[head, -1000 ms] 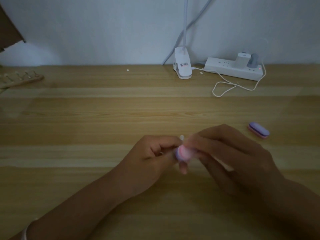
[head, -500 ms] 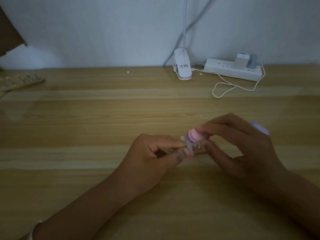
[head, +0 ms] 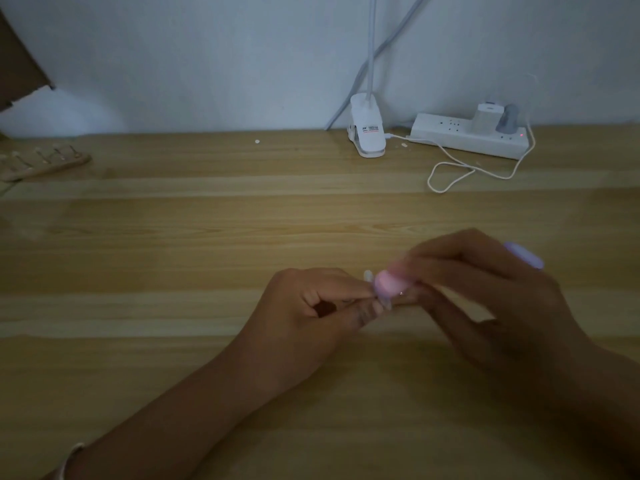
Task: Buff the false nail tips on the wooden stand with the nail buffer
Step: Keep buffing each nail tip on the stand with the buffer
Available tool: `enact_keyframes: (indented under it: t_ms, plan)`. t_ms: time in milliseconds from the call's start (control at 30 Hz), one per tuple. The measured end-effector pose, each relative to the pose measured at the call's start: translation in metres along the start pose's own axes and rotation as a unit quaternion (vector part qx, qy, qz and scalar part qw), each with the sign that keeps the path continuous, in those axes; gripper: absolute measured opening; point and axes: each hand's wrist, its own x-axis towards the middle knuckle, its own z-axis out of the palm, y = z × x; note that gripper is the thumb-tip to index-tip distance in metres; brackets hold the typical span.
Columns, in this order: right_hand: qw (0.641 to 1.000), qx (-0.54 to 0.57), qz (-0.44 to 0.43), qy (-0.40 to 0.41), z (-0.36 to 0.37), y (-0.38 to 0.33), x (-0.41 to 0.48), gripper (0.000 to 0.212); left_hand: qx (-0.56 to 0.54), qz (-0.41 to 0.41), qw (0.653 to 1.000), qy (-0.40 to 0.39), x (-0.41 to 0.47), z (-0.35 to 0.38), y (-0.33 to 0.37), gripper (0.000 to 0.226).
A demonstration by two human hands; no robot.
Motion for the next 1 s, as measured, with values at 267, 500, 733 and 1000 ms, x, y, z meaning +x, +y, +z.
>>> enact_keyframes:
  t_ms: [267,500,733,1000]
  plan:
    - [1.0,-0.027,-0.002,0.012,0.006,0.001,0.0,0.02,-0.003,0.007,1.0,0.005,0.0,-0.001,-0.002,0.01]
    - [0.997,0.05,-0.021,-0.053,0.006,-0.004,-0.007,0.019,-0.001,0.02,1.0,0.007,0.001,-0.001,-0.003,0.014]
    - [0.999,-0.002,-0.038,0.0,0.012,-0.003,-0.005,0.023,-0.045,-0.002,0.999,0.003,0.001,-0.001,0.003,0.016]
    - [0.999,-0.005,-0.041,0.009,0.011,0.001,-0.006,0.02,-0.111,-0.037,0.993,-0.008,0.0,0.0,0.007,0.019]
